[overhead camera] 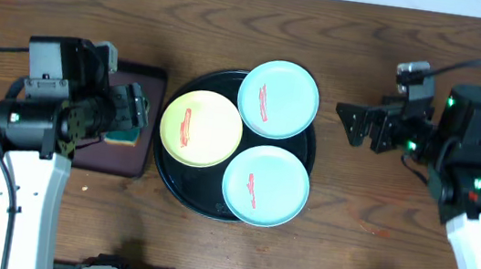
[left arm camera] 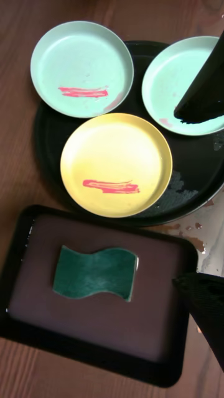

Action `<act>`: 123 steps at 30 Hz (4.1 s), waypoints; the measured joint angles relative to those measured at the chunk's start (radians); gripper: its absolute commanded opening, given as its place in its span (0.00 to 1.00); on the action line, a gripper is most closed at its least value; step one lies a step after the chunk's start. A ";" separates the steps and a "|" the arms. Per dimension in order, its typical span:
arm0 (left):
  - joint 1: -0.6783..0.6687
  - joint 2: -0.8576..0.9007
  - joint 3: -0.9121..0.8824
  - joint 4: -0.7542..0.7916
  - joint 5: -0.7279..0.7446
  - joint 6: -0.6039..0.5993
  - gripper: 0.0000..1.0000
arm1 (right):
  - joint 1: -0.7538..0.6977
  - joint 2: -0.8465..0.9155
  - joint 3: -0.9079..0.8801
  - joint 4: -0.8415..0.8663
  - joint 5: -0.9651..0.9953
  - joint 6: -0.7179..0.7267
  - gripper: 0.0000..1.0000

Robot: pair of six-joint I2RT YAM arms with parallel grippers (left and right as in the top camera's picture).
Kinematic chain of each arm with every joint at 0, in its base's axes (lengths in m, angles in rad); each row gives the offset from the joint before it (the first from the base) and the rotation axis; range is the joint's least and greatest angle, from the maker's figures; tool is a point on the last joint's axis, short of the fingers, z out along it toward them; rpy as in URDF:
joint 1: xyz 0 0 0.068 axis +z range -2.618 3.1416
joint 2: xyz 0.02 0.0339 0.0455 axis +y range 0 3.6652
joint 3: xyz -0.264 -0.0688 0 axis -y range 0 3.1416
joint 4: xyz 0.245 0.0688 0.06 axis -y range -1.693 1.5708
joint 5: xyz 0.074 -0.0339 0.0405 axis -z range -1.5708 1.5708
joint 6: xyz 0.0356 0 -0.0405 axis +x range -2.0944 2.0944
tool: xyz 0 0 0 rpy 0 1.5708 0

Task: Clean dirty plates on tray and stack at the side
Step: 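Move left gripper to sponge and right gripper to yellow plate rim, then grasp the green sponge with left gripper, lift from basin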

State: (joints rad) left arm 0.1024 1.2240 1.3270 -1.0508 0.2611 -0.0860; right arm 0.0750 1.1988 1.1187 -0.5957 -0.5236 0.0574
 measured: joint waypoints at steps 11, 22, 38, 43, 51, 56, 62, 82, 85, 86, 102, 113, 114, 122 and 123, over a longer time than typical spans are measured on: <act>0.000 0.107 0.001 -0.005 0.003 0.001 0.77 | 0.003 0.103 0.032 0.002 0.008 -0.043 0.99; 0.020 0.142 0.001 -0.005 -0.146 -0.070 0.77 | 0.192 0.375 0.256 -0.191 0.076 0.133 0.99; 0.047 0.142 0.002 -0.008 -0.276 -0.127 0.78 | 0.498 0.767 0.503 -0.249 0.229 0.331 0.56; 0.047 0.142 0.002 -0.008 -0.280 -0.127 0.78 | 0.563 0.843 0.503 -0.226 0.239 0.393 0.46; 0.047 0.142 0.002 -0.011 -0.288 -0.127 0.77 | 0.588 0.921 0.503 -0.228 0.291 0.457 0.33; 0.047 0.142 0.002 -0.012 -0.288 -0.127 0.77 | 0.589 0.948 0.503 -0.211 0.325 0.473 0.28; 0.047 0.142 0.002 -0.012 -0.291 -0.127 0.77 | 0.600 0.980 0.503 -0.159 0.349 0.481 0.20; 0.047 0.325 0.002 0.004 -0.340 -0.074 0.71 | 0.612 1.007 0.509 -0.136 0.377 0.498 0.01; 0.047 0.401 0.002 0.008 -0.340 -0.063 0.71 | 0.613 1.007 0.509 -0.135 0.381 0.496 0.01; 0.047 0.427 0.002 0.013 -0.340 -0.056 0.71 | 0.614 1.007 0.509 -0.135 0.382 0.494 0.01; 0.047 0.647 0.001 0.183 -0.284 0.060 0.63 | 0.614 1.007 0.509 -0.135 0.383 0.484 0.01; 0.047 0.755 0.001 0.229 -0.271 0.082 0.41 | 0.614 1.007 0.509 -0.135 0.383 0.475 0.01; 0.047 0.755 0.001 0.230 -0.270 0.082 0.37 | 0.614 1.007 0.509 -0.135 0.383 0.475 0.01; 0.047 0.757 0.001 0.233 -0.271 0.087 0.07 | 0.614 1.007 0.509 -0.135 0.383 0.473 0.01; 0.047 0.757 0.001 0.233 -0.271 0.087 0.07 | 0.614 1.007 0.509 -0.135 0.383 0.473 0.01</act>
State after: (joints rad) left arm 0.1490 1.9812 1.3281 -0.8173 -0.0097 0.0006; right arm 0.6888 2.2059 1.6276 -0.7303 -0.1410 0.5301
